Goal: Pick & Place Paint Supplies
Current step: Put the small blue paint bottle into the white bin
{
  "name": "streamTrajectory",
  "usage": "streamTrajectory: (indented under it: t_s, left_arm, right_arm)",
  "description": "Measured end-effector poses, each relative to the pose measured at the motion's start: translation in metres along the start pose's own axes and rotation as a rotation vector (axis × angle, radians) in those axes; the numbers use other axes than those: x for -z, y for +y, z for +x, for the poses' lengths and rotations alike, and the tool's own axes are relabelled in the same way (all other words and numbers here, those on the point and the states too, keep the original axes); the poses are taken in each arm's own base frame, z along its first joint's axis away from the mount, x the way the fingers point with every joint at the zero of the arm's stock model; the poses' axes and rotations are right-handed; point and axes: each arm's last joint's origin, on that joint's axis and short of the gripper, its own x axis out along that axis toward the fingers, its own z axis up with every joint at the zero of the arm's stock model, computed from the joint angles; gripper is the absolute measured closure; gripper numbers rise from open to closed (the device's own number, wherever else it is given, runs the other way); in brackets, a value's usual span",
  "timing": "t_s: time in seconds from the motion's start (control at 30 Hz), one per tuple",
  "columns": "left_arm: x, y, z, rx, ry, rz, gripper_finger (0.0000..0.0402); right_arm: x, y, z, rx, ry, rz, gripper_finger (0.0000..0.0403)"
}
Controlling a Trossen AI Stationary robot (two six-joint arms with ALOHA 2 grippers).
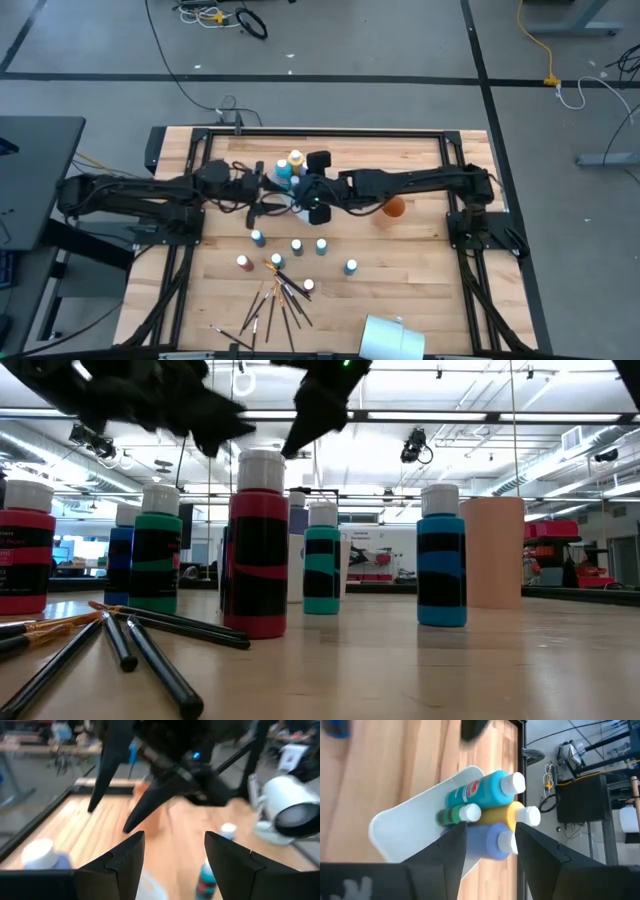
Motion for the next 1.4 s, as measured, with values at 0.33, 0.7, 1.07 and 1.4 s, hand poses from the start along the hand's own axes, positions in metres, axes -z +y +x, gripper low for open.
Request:
streamTrajectory:
  t_s: [0.33, 0.7, 1.07, 1.4]
  left_arm:
    - [-0.006, -0.028, -0.033, 0.112, 0.055, 0.005, 0.0185]
    - [0.011, -0.047, -0.040, 0.228, 0.238, 0.021, 0.0185]
    - [0.011, -0.052, -0.040, 0.264, 0.239, 0.049, 0.0185]
    - [0.011, -0.052, -0.040, 0.262, 0.241, 0.034, 0.0185]
  right_arm:
    - [0.014, -0.005, -0.050, -0.309, -0.050, 0.209, 0.0236]
    - [0.046, 0.031, -0.046, -0.432, -0.233, 0.327, 0.0242]
    - [0.064, 0.076, -0.037, -0.667, -0.481, 0.353, 0.0242]
    - [0.056, 0.077, -0.041, -0.592, -0.646, 0.407, 0.0242]
